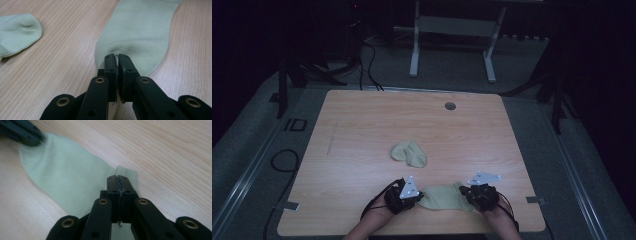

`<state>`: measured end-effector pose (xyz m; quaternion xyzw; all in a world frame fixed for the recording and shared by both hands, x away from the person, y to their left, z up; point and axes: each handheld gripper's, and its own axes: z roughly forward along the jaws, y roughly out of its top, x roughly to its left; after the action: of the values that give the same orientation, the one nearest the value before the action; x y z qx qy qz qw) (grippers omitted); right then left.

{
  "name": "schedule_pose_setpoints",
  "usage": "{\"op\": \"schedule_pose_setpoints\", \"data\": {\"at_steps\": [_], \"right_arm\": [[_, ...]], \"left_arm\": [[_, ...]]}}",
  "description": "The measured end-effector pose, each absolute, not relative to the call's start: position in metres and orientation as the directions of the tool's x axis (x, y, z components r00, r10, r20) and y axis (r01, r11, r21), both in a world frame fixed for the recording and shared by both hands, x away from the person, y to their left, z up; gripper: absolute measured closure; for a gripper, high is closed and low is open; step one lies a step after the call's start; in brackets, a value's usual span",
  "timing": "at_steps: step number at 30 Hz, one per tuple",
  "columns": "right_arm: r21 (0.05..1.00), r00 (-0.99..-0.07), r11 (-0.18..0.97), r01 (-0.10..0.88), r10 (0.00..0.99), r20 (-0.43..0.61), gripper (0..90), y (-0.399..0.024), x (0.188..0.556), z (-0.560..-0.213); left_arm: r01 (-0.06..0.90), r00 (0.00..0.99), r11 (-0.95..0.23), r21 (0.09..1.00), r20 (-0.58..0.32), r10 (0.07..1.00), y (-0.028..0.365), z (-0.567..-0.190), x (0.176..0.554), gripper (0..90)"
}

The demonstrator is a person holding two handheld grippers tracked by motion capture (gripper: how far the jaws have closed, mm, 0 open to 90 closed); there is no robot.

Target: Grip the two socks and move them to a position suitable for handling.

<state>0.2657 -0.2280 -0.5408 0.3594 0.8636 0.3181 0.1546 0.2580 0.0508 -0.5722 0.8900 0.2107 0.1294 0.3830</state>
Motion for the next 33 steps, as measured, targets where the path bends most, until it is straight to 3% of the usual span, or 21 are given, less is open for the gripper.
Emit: {"op": "schedule_pose_setpoints", "data": {"at_steps": [4, 33], "right_arm": [[0.637, -0.685, 0.57, 0.519, 0.723, -0.089, 88.8, -0.224, 0.271, -0.552], [0.651, -0.606, 0.46, 0.604, 0.796, -0.001, 86.2, -0.275, 0.277, -0.556]], "left_arm": [[0.279, 0.879, -0.61, 0.742, 0.06, 0.474, 0.05, -0.573, 0.259, 85.2], [0.253, 0.893, -0.631, 0.733, 0.074, 0.443, 0.015, -0.57, 0.291, 83.6]]}}
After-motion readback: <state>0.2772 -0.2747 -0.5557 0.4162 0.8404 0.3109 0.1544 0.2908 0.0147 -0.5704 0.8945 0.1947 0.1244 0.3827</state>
